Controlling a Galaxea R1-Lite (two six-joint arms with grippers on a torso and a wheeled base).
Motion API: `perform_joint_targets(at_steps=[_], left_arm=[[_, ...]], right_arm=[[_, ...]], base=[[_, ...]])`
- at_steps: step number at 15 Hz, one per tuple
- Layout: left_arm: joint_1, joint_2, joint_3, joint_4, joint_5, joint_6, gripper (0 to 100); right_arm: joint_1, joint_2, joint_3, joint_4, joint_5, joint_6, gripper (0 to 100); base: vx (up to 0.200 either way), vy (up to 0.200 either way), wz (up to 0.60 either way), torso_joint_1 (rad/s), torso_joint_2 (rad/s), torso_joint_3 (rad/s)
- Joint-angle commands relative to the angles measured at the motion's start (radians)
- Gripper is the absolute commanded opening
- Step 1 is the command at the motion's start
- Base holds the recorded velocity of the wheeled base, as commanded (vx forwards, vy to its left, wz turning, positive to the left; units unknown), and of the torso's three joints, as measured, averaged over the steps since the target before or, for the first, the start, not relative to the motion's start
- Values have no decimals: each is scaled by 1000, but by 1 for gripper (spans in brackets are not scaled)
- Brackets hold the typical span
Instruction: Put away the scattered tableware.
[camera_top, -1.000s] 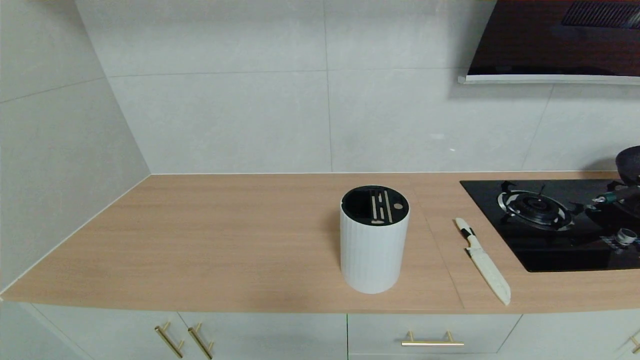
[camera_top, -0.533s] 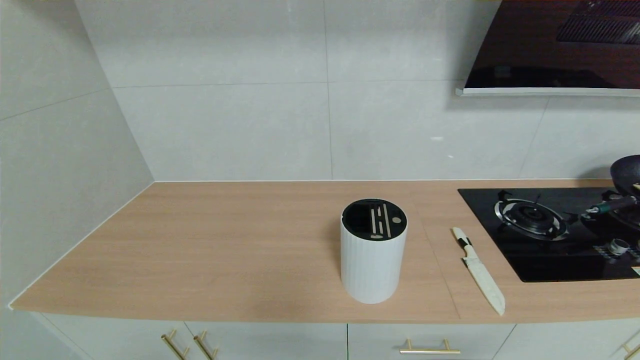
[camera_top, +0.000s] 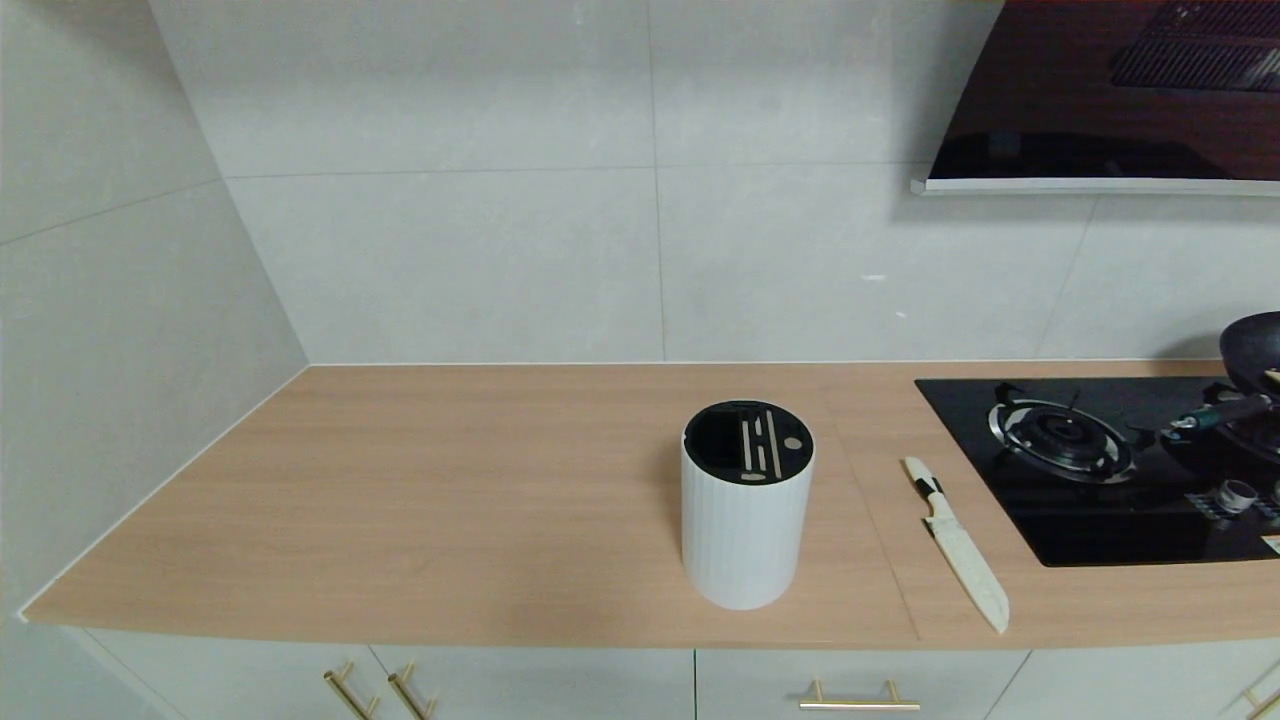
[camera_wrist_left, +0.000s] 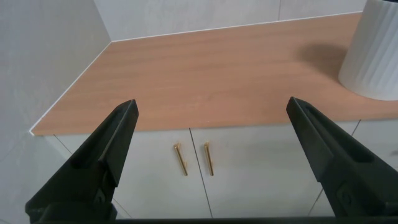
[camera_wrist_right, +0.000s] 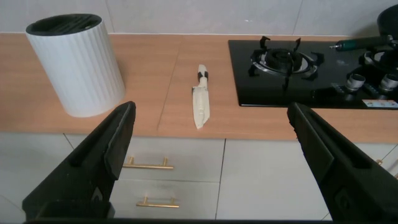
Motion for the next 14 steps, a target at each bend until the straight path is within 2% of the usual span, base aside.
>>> perform_joint_targets(at_steps=[1, 3, 5, 9, 10, 11, 14], left_arm=[[0, 0, 0, 0, 0, 0, 100], [0, 0, 0, 0, 0, 0, 100], [0, 0, 0, 0, 0, 0, 100], [0, 0, 0, 0, 0, 0, 100], [0, 0, 0, 0, 0, 0, 100], [0, 0, 0, 0, 0, 0, 100], [0, 0, 0, 0, 0, 0, 100]], right_arm=[[13, 83, -4, -6, 2, -8, 100], [51, 184, -178, -16, 36, 23, 100], [85, 445, -332, -20, 75, 28, 100], [88, 934, -581, -21, 100, 8, 100], [88, 940, -586, -21, 100, 8, 100], [88, 1144, -702, -23, 95, 8, 100], [86, 1361, -854, -21, 98, 5, 100]], base=[[0, 0, 0, 0, 0, 0], [0, 0, 0, 0, 0, 0], [0, 0, 0, 0, 0, 0], [0, 0, 0, 0, 0, 0], [0, 0, 0, 0, 0, 0], [0, 0, 0, 0, 0, 0], [0, 0, 0, 0, 0, 0]])
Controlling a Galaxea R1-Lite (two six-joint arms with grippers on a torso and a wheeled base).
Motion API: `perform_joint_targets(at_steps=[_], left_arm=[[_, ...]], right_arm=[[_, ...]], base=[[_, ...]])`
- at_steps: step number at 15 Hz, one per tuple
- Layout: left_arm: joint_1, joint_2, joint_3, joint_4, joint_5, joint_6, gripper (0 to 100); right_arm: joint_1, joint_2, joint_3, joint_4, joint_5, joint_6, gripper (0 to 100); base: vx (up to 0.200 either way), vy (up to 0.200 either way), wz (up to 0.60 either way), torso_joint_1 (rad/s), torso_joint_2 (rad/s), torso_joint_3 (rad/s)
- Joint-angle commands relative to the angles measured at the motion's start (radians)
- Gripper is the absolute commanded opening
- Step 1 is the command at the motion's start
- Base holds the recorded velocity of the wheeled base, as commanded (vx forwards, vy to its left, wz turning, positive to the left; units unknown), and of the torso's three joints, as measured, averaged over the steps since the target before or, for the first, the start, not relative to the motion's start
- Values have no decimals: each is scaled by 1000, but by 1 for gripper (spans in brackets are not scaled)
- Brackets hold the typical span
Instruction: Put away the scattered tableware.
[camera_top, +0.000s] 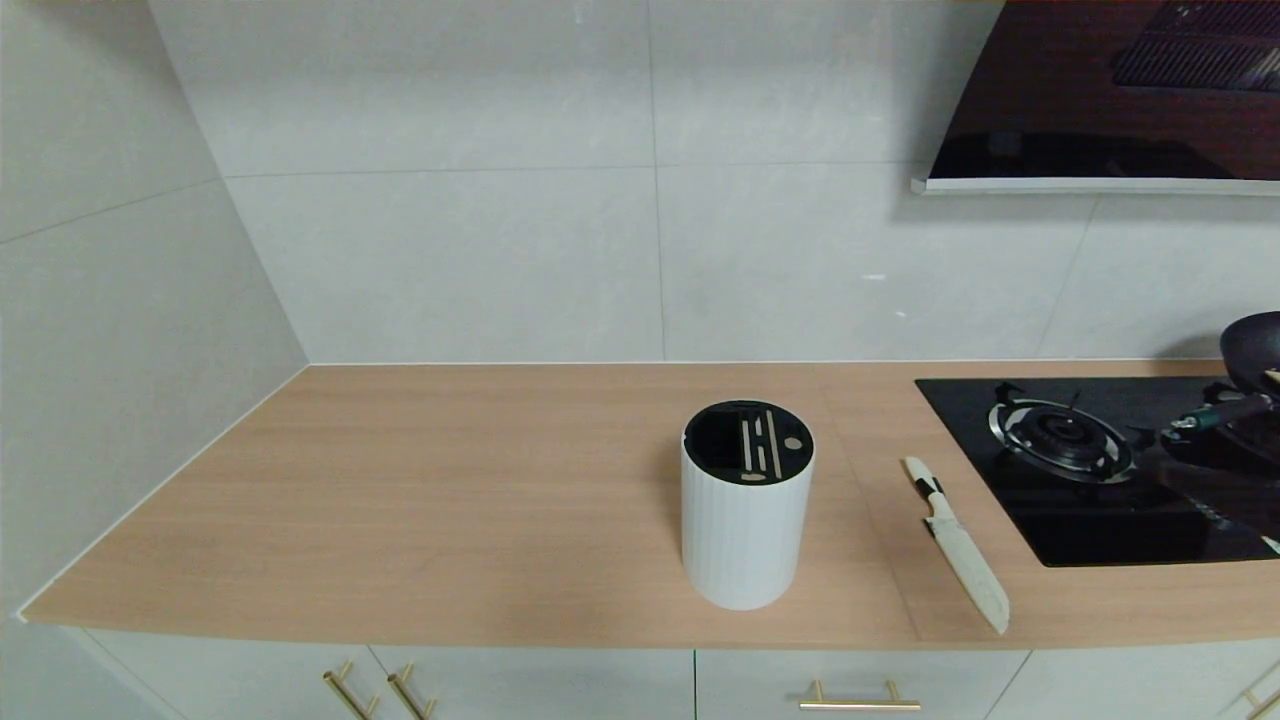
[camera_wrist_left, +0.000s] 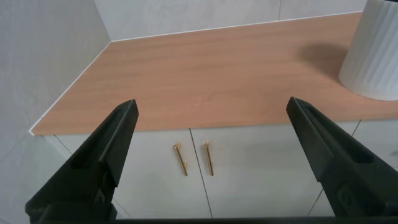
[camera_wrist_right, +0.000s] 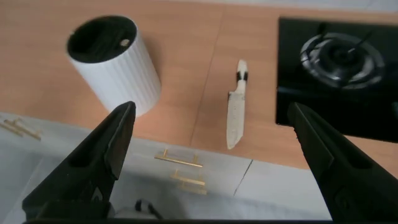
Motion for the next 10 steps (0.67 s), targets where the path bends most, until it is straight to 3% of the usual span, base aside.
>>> perform_joint_targets(at_steps=[1, 5, 6, 10], left_arm=[[0, 0, 0, 0, 0, 0, 100], [0, 0, 1, 0, -1, 4, 100], [0, 0, 1, 0, 0, 0, 100], [0, 0, 1, 0, 0, 1, 100]], right_arm=[[3, 416, -226, -2, 9, -6, 100], [-9, 721, -295, -74, -15, -22, 100], [-21, 818, -297, -147, -30, -31, 100], [-53, 992, -323, -233, -38, -37, 100]], base=[[0, 0, 0, 0, 0, 0], [0, 0, 0, 0, 0, 0], [0, 0, 0, 0, 0, 0], [0, 0, 0, 0, 0, 0]])
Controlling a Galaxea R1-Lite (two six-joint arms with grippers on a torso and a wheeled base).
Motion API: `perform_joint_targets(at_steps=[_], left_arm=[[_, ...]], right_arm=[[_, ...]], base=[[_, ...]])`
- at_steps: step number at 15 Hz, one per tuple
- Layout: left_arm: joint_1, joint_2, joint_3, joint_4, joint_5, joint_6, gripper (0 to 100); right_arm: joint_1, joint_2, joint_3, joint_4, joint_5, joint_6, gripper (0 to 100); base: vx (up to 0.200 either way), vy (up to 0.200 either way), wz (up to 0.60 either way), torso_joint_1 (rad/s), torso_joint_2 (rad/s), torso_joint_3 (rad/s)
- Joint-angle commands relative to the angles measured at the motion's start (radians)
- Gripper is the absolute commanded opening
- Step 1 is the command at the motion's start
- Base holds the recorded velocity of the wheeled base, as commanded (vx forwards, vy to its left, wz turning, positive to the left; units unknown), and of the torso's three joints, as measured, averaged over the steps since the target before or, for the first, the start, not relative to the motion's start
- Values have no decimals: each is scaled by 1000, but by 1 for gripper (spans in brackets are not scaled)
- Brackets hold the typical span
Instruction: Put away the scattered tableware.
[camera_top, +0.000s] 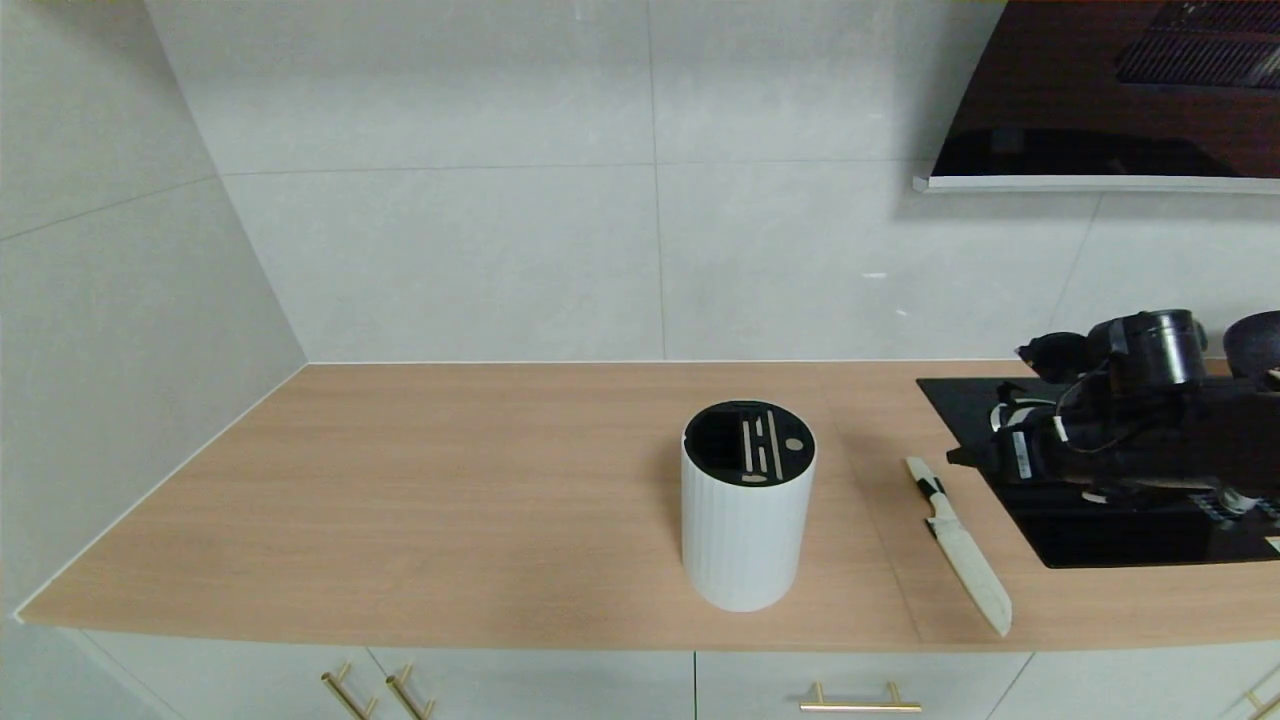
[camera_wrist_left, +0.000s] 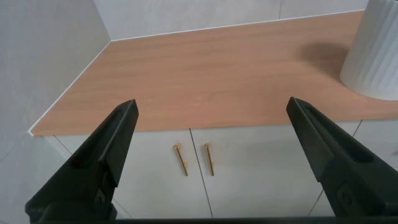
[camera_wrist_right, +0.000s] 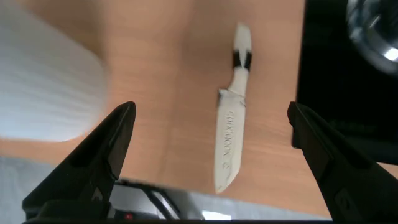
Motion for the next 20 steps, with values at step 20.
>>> perform_joint_targets(at_steps=[20], left_arm=[[0, 0, 0, 0, 0, 0, 100]], right_arm=[[-6, 460, -100, -184, -155, -26, 100]], base=[[0, 0, 0, 0, 0, 0]])
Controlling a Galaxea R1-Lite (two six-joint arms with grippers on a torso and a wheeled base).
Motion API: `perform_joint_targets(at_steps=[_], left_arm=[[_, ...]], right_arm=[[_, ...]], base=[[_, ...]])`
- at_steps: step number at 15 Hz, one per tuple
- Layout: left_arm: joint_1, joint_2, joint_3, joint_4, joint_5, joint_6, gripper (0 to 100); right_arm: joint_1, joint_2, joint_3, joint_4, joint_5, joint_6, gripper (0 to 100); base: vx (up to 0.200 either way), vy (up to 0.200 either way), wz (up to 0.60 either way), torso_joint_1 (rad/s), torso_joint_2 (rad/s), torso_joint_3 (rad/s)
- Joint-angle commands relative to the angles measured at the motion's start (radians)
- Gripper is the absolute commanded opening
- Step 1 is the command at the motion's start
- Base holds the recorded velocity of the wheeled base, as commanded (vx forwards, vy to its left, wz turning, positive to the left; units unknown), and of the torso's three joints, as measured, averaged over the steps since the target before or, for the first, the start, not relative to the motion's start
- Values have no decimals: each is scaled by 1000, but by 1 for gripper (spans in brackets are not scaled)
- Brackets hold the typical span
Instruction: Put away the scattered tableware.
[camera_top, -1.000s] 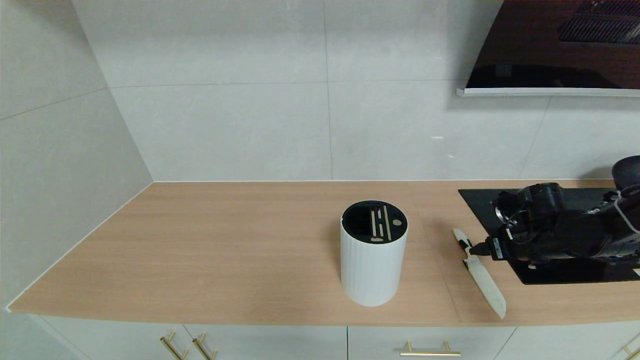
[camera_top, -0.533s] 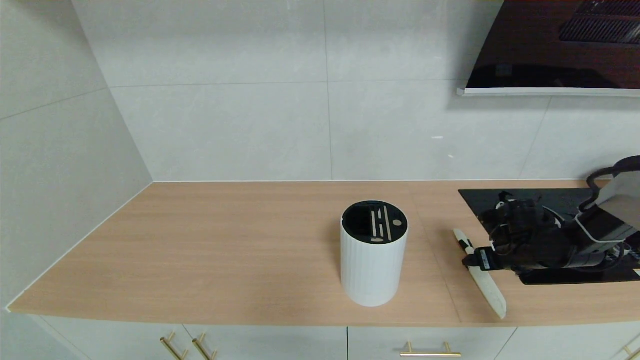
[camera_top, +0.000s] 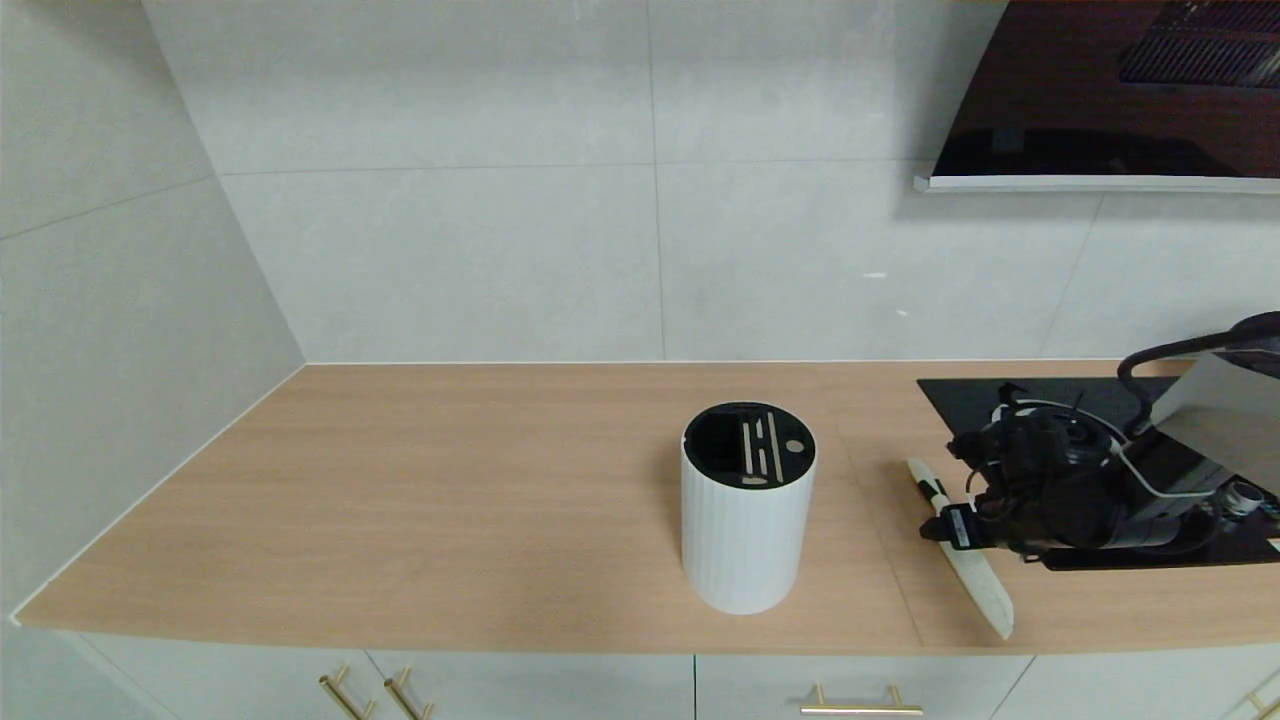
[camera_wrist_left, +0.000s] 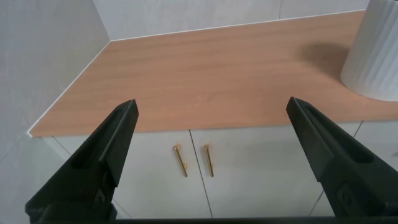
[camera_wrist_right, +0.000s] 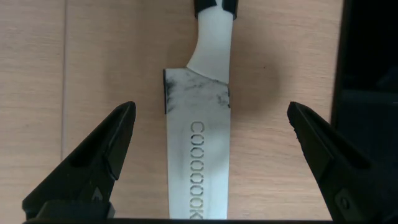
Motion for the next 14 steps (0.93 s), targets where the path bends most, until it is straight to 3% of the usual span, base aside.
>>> perform_joint_targets(at_steps=[1, 14], left_arm=[[0, 0, 0, 0, 1, 0, 100], [0, 0, 0, 0, 1, 0, 100]], right_arm=[[1, 14, -10, 0, -5, 1, 100], [1, 37, -25, -1, -20, 1, 100]], base=[[0, 0, 0, 0, 0, 0], [0, 0, 0, 0, 0, 0]])
